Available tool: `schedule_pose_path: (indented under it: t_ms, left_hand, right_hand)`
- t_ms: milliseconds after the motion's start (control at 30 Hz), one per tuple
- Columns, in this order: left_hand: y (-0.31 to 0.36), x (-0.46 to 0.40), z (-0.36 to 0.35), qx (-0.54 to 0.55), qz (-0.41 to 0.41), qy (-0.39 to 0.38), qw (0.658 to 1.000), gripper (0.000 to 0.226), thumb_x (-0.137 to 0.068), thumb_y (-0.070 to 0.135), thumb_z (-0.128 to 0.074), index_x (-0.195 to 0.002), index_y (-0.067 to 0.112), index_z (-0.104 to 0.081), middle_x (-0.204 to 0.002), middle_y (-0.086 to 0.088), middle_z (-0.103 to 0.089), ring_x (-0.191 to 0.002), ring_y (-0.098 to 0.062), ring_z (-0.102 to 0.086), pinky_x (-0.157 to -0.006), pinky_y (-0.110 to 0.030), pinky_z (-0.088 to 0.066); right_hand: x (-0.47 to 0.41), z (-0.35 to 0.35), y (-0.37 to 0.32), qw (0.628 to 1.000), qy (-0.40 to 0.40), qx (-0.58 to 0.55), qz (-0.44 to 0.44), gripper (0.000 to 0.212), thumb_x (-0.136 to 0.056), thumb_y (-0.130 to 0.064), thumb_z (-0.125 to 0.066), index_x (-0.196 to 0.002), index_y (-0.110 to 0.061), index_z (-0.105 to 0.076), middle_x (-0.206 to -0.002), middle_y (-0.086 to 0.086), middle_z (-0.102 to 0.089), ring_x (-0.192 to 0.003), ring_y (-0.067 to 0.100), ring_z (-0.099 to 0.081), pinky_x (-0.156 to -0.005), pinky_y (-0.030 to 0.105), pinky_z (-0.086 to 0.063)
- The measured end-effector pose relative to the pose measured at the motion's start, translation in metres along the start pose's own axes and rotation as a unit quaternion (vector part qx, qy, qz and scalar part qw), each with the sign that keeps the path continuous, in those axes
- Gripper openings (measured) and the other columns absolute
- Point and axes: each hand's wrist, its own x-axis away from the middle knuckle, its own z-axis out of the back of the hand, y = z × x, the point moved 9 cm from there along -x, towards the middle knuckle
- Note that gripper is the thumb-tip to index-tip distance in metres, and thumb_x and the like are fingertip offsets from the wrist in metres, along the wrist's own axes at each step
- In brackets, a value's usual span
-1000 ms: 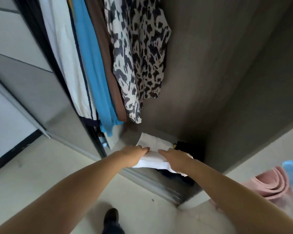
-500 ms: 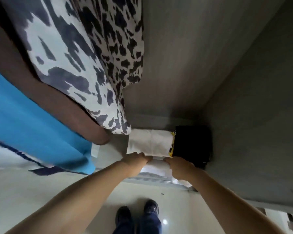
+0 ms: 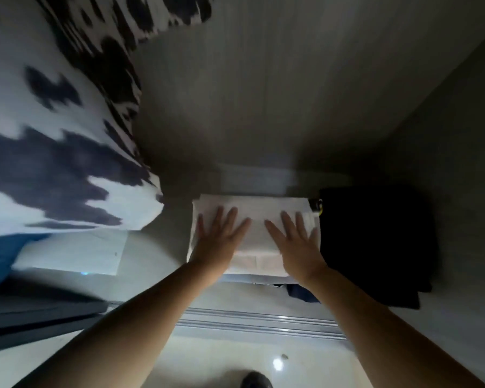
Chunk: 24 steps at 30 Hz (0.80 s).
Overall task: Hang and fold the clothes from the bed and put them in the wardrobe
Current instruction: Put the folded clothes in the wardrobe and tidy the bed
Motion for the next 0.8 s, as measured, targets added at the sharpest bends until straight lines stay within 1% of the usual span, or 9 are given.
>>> schedule_pose_path:
  t_ms: [67, 167, 333, 400, 467, 567, 600, 667, 800]
  left_hand:
    - [-0.004, -0.012, -0.045, 0.022, -0.002, -0.04, 0.999, 0.096, -0.088, -0.005, -0.043, -0.146, 0.033, 0.025, -0.148, -0.005, 0.039, -0.136, -0.031, 0.035, -0.111, -0.066, 0.0]
    - [-0.005, -0.022, -0.072, 0.031, -0.006, -0.056, 0.998, 0.108, -0.083, -0.001, -0.051, -0.14, 0.035, 0.033, -0.143, -0.005, 0.048, -0.131, -0.031, 0.042, -0.108, -0.067, 0.001]
    - [-0.006, -0.015, -0.057, 0.016, -0.015, -0.133, 0.991, 0.104, -0.088, 0.018, -0.056, -0.143, 0.034, 0.03, -0.145, -0.006, 0.046, -0.137, -0.033, 0.036, -0.11, -0.067, 0.002]
    - [-0.002, -0.001, -0.038, -0.005, -0.024, -0.186, 0.982, 0.092, -0.093, 0.029, -0.052, -0.148, 0.032, 0.022, -0.149, -0.006, 0.039, -0.14, -0.031, 0.032, -0.109, -0.066, 0.007]
    - [0.01, 0.015, -0.001, -0.013, -0.029, -0.199, 0.98, 0.076, -0.097, 0.031, -0.045, -0.153, 0.026, 0.006, -0.158, -0.009, 0.02, -0.145, -0.031, 0.018, -0.111, -0.065, 0.005]
    - [0.029, 0.034, 0.081, 0.092, 0.011, -0.131, 0.987, 0.048, -0.098, 0.026, -0.037, -0.144, 0.015, -0.032, -0.147, -0.014, -0.035, -0.137, -0.031, -0.031, -0.112, -0.051, -0.023]
    - [0.035, 0.043, 0.111, 0.142, 0.027, -0.095, 0.985, 0.04, -0.098, 0.025, -0.036, -0.136, 0.014, -0.043, -0.137, -0.013, -0.048, -0.127, -0.03, -0.044, -0.104, -0.043, -0.034]
    - [0.043, 0.069, 0.169, 0.228, 0.056, -0.036, 0.971, 0.032, -0.099, 0.025, -0.036, -0.121, 0.013, -0.055, -0.122, -0.01, -0.06, -0.112, -0.027, -0.056, -0.085, -0.033, -0.043]
    - [0.052, 0.14, 0.268, 0.294, 0.069, 0.034, 0.953, 0.03, -0.1, 0.026, -0.036, -0.109, 0.015, -0.062, -0.11, -0.008, -0.067, -0.102, -0.027, -0.061, -0.076, -0.032, -0.045]
  right_hand:
    - [-0.003, -0.053, 0.002, 0.996, -0.088, -0.014, 0.002, 0.078, -0.097, -0.03, -0.045, -0.151, -0.033, 0.011, -0.156, 0.009, 0.028, -0.14, 0.039, 0.028, -0.109, 0.068, -0.003]
    - [-0.006, -0.069, 0.002, 0.997, -0.079, -0.009, 0.006, 0.077, -0.092, -0.064, -0.024, -0.148, -0.034, 0.02, -0.15, 0.009, 0.039, -0.133, 0.037, 0.039, -0.108, 0.069, 0.004]
    - [-0.005, -0.054, 0.002, 0.988, -0.155, -0.02, -0.004, 0.073, -0.095, -0.064, -0.024, -0.15, -0.036, 0.015, -0.152, 0.007, 0.036, -0.139, 0.037, 0.031, -0.11, 0.067, 0.004]
    - [0.001, -0.038, 0.004, 0.979, -0.199, -0.053, -0.008, 0.066, -0.097, -0.059, -0.024, -0.152, -0.035, 0.006, -0.158, 0.006, 0.023, -0.145, 0.035, 0.018, -0.114, 0.063, -0.005]
    - [0.014, -0.004, 0.006, 0.978, -0.193, -0.08, -0.014, 0.06, -0.101, -0.05, -0.027, -0.152, -0.026, -0.01, -0.16, 0.011, -0.007, -0.146, 0.033, -0.012, -0.113, 0.052, -0.023]
    - [0.043, 0.068, 0.012, 0.987, -0.125, -0.096, -0.042, 0.042, -0.103, -0.032, -0.03, -0.138, -0.01, -0.039, -0.133, 0.016, -0.05, -0.122, 0.03, -0.05, -0.092, 0.035, -0.043]
    - [0.058, 0.094, 0.014, 0.989, -0.104, -0.085, -0.056, 0.037, -0.104, -0.027, -0.029, -0.13, -0.008, -0.046, -0.121, 0.016, -0.057, -0.114, 0.03, -0.055, -0.085, 0.034, -0.044]
    - [0.092, 0.146, 0.014, 0.994, -0.067, -0.051, -0.07, 0.03, -0.103, -0.021, -0.029, -0.116, -0.008, -0.052, -0.1, 0.012, -0.061, -0.103, 0.03, -0.061, -0.075, 0.034, -0.045]
    - [0.167, 0.244, 0.007, 0.994, 0.013, -0.066, -0.092, 0.031, -0.101, -0.025, -0.031, -0.105, -0.012, -0.058, -0.1, 0.012, -0.068, -0.092, 0.029, -0.066, -0.066, 0.028, -0.045]
